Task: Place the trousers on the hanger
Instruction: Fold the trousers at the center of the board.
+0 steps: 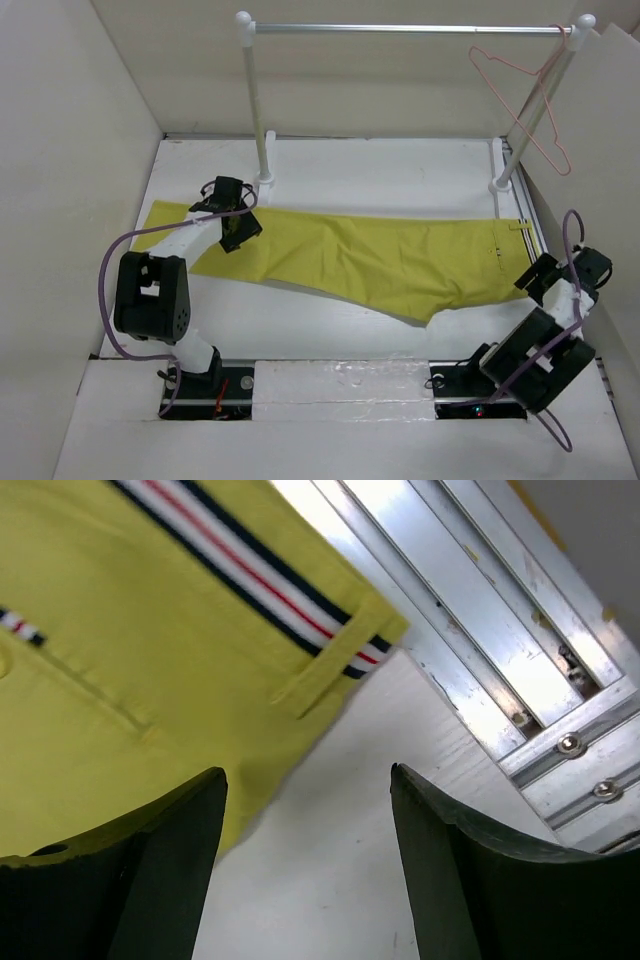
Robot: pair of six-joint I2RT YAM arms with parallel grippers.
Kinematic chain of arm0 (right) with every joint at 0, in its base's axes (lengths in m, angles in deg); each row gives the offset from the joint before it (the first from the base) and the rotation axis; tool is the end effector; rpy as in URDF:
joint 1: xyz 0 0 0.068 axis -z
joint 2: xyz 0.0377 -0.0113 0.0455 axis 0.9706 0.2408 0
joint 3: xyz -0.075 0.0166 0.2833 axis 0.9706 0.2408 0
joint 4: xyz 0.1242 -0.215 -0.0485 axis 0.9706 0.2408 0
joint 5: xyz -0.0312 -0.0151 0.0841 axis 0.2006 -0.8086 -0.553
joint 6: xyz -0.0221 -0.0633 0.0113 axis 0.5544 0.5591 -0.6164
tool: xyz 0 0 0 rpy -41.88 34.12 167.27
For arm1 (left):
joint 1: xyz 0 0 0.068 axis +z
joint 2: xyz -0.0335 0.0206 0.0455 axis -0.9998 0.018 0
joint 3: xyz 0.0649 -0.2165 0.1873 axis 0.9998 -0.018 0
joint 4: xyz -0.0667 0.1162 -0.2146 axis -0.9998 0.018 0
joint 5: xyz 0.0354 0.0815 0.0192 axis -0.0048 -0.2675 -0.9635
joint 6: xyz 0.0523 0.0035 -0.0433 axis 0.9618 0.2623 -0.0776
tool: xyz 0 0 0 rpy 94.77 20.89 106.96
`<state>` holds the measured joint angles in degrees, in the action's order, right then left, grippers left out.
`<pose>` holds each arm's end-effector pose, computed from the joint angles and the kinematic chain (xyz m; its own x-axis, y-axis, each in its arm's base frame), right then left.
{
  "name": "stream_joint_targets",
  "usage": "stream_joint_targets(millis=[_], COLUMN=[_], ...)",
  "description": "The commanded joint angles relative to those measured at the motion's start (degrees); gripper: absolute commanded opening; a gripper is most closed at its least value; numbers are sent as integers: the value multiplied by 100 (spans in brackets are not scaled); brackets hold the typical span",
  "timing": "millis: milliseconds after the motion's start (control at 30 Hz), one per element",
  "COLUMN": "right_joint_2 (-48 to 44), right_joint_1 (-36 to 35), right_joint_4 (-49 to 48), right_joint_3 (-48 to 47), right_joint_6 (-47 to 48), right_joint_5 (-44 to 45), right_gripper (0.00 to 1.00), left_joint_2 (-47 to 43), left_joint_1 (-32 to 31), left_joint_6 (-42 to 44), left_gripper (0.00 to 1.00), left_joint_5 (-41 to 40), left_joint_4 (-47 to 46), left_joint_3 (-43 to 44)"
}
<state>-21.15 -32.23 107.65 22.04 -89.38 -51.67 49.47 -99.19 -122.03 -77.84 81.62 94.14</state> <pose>0.1521 -0.1337 0.2123 -0.5755 0.5387 -0.6153 0.6052 0.7866 0.1226 0.3287 -0.0548 0.2252 -0.6929 -0.5000 -0.5195 -0.3811 0.8656 -0.3248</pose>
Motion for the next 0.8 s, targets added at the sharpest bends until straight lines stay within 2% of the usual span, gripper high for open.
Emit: stream_joint_targets(millis=[0, 167, 200, 233, 267, 300, 333, 367, 500, 567, 667, 700, 767], right_joint_2=[594, 1605, 1720, 1765, 1765, 1800, 1809, 1801, 1231, 791, 255, 193, 306], right_joint_1=[502, 618, 678, 731, 732, 732, 836, 1011, 1469, 1470, 1470, 1374, 1128], right_joint_4=[-901, -1211, -1394, -1431, -1431, -1379, -1352, -1265, -476, -124, 211, 308, 457], right_joint_3=[62, -140, -141, -158, -167, -193, -202, -211, -185, -228, -184, -211, -517], right_joint_6=[-452, -769, -874, -893, -893, -893, -893, -858, -454, -192, -128, -128, 187], right_joint_5=[-826, -925, -951, -933, -933, -881, -907, -890, -478, 67, 358, 393, 403], right_gripper=[72, 68, 53, 42, 42, 19, 6, 0, 0, 0, 0, 4, 23], left_joint_2=[38, 222, 292, 319, 345, 372, 398, 451, 364, 171, -101, -181, -435], left_joint_1=[195, 423, 598, 870, 872, 1038, 1196, 1363, 2241, 2401, 2402, 2402, 2402], left_joint_6=[-83, -390, -460, -530, -531, -566, -592, -619, -637, -566, -478, -478, -496], left_gripper=[53, 53, 52, 52, 52, 52, 52, 52, 51, 51, 50, 50, 50], left_joint_5=[110, -47, 109, 380, 383, 435, 749, 813, 867, 727, 533, 359, 444], left_joint_4=[-154, -111, -146, -233, -234, -277, -347, -374, -418, -436, -287, -278, -181], left_joint_3=[-222, -284, -432, -512, -513, -678, -775, -863, -1346, -1461, -1497, -1549, -1559])
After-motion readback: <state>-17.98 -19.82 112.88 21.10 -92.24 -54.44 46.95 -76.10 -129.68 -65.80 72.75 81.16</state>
